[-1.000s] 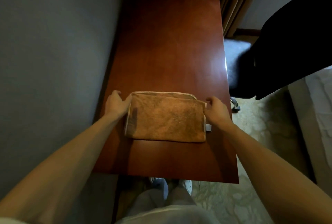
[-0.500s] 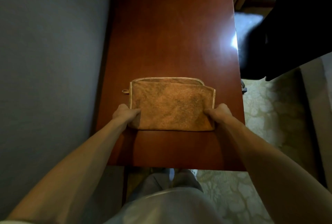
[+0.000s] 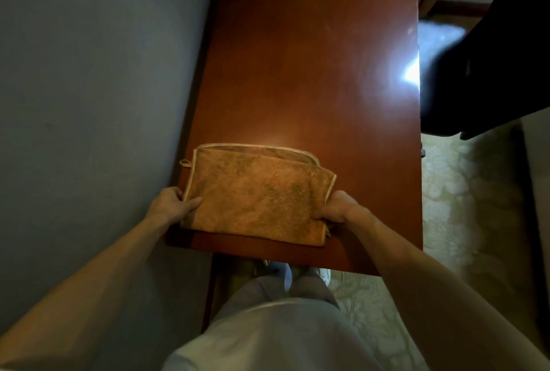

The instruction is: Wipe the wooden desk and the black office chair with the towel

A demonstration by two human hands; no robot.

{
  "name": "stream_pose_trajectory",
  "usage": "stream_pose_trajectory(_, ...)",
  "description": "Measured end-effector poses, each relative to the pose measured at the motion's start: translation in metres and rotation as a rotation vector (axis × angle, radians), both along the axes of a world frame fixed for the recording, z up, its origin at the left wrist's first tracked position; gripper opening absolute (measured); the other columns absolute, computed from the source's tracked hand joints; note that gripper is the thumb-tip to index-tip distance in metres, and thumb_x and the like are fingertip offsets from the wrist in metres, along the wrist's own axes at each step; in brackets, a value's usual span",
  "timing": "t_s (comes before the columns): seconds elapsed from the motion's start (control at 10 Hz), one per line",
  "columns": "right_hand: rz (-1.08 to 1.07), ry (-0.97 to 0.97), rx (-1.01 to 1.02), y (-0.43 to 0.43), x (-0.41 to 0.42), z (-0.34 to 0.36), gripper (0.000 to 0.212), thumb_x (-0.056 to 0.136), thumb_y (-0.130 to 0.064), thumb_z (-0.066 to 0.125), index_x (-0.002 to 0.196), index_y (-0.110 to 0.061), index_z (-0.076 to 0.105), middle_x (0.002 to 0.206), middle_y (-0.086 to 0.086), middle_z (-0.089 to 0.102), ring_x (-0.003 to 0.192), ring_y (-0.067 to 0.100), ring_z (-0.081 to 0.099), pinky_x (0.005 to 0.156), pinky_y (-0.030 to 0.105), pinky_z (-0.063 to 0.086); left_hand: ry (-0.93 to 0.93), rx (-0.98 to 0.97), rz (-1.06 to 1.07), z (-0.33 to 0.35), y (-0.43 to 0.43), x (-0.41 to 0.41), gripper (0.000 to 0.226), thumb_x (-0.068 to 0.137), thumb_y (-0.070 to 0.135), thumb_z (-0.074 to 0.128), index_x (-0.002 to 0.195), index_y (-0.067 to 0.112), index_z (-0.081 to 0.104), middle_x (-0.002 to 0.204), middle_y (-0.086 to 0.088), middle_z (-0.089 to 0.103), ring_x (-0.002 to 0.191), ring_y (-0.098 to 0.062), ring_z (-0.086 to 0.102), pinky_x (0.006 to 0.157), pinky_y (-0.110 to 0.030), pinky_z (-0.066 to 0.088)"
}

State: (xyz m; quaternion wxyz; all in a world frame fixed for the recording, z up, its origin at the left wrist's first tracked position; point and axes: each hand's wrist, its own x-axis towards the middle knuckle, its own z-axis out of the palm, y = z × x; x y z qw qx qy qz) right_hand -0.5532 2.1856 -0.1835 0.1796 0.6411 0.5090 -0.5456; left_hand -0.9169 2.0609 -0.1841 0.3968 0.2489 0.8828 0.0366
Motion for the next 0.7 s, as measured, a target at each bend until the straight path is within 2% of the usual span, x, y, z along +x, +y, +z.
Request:
stream_pose_trajectory(0.1, 0.022, 0.019, 0.000, -0.016, -0.010, -0.004, 0.049, 0.081, -0.019, 0.087, 0.123, -0.009, 0.064, 0.114, 0.010, 0.067, 0.099, 0.026, 0.071, 0.088, 0.045, 0.062, 0.038, -0.003, 0.013, 0.001, -0.024, -0.010, 0.043, 0.079, 0.047, 0.085, 0.085, 0.014, 0.058, 0.091, -0.015, 0.071, 0.085, -0.033, 0.068, 0.078, -0.048, 0.058)
stream_pose_trajectory(0.2, 0.022, 0.041, -0.016, -0.034, -0.016, -0.007, 0.043, 0.080, -0.019, 0.087, 0.115, -0.011, 0.064, 0.113, 0.011, 0.068, 0.097, 0.027, 0.072, 0.086, 0.046, 0.063, 0.101, 0.002, -0.008, 0.008, -0.044, -0.010, 0.040, 0.083, 0.048, 0.082, 0.081, 0.018, 0.055, 0.093, -0.016, 0.071, 0.091, -0.035, 0.067, 0.079, -0.044, 0.053)
stream_pose_trajectory(0.4, 0.081, 0.041, 0.046, -0.066, -0.018, -0.011, 0.030, 0.086, -0.028, 0.081, 0.104, -0.016, 0.061, 0.106, 0.007, 0.069, 0.097, 0.024, 0.070, 0.092, 0.044, 0.060, 0.079, -0.037, 0.017, 0.008, -0.077, -0.014, 0.044, 0.086, 0.046, 0.079, 0.101, 0.008, 0.064, 0.105, -0.021, 0.071, 0.101, -0.038, 0.067, 0.087, -0.045, 0.053)
stream_pose_trajectory(0.5, 0.093, 0.058, 0.098, -0.068, -0.015, -0.007, 0.022, 0.089, -0.031, 0.077, 0.097, -0.016, 0.063, 0.097, 0.005, 0.071, 0.088, 0.021, 0.071, 0.081, 0.037, 0.060, 0.103, -0.043, 0.003, 0.009, -0.082, -0.010, 0.052, 0.089, 0.049, 0.075, 0.115, 0.005, 0.064, 0.118, -0.024, 0.069, 0.111, -0.041, 0.064, 0.093, -0.046, 0.052)
stream_pose_trajectory(0.6, 0.101, 0.043, 0.134, -0.068, -0.001, 0.001, 0.023, 0.090, -0.035, 0.075, 0.087, -0.012, 0.070, 0.085, 0.005, 0.074, 0.074, 0.017, 0.070, 0.063, 0.030, 0.055, 0.173, -0.042, -0.028, 0.016, -0.080, 0.004, 0.060, 0.092, 0.052, 0.069, 0.127, 0.005, 0.059, 0.127, -0.025, 0.064, 0.119, -0.043, 0.061, 0.098, -0.050, 0.051)
stream_pose_trajectory(0.7, 0.049, 0.018, 0.154, -0.067, 0.019, 0.005, 0.027, 0.088, -0.035, 0.076, 0.092, -0.008, 0.073, 0.090, 0.009, 0.075, 0.082, 0.021, 0.073, 0.073, 0.038, 0.060, 0.213, 0.019, -0.025, 0.021, -0.080, 0.020, 0.062, 0.092, 0.054, 0.066, 0.130, 0.007, 0.053, 0.128, -0.023, 0.062, 0.118, -0.042, 0.060, 0.098, -0.052, 0.051)
